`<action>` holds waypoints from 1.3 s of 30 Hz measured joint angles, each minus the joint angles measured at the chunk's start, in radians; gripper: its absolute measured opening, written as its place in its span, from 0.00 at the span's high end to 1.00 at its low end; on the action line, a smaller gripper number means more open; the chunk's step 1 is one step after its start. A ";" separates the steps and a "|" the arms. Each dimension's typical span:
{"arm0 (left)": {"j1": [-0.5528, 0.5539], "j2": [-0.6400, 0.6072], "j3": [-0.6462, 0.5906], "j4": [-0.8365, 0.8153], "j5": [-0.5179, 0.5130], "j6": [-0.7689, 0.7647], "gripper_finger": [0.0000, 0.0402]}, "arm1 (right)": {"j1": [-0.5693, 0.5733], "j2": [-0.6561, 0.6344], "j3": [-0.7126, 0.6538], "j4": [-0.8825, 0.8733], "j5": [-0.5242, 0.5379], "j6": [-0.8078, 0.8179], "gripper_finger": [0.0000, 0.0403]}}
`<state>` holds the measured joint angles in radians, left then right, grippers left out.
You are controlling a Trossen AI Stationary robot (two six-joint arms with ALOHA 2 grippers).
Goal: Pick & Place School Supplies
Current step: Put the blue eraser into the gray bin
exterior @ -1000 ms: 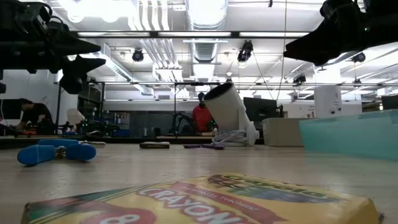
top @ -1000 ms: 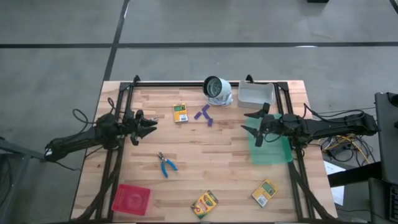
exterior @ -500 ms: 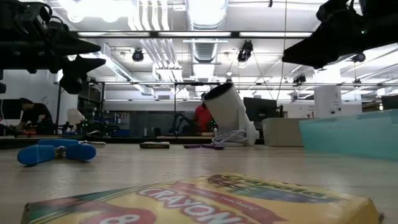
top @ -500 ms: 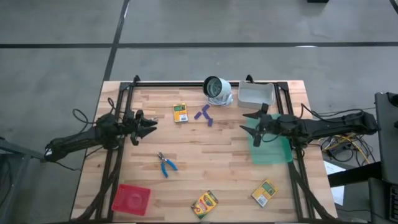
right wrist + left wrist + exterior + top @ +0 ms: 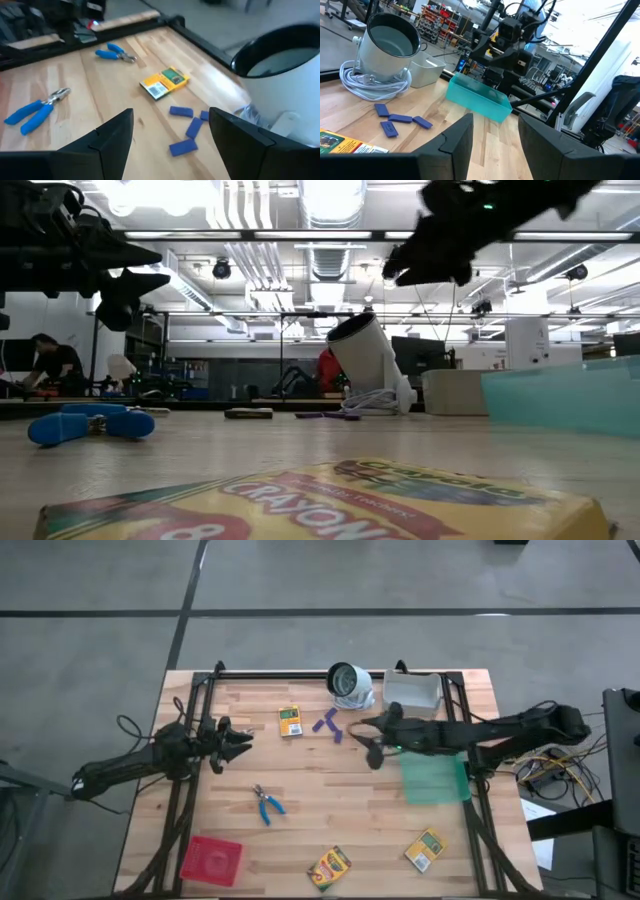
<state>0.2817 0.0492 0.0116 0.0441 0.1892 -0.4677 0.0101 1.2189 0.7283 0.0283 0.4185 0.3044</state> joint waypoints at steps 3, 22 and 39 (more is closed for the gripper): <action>0.000 0.000 0.000 0.000 0.000 0.000 0.59 | -0.009 0.084 0.114 -0.097 0.000 0.053 0.38; 0.000 0.000 0.000 0.000 0.000 0.000 0.59 | -0.049 0.431 0.552 -0.426 -0.079 0.242 0.39; 0.000 0.000 0.000 0.000 0.000 0.000 0.59 | -0.153 0.453 0.577 -0.515 -0.058 0.549 0.43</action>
<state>0.2813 0.0494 0.0116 0.0441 0.1894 -0.4677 -0.1433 1.6714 1.3056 -0.4868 0.3601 0.8529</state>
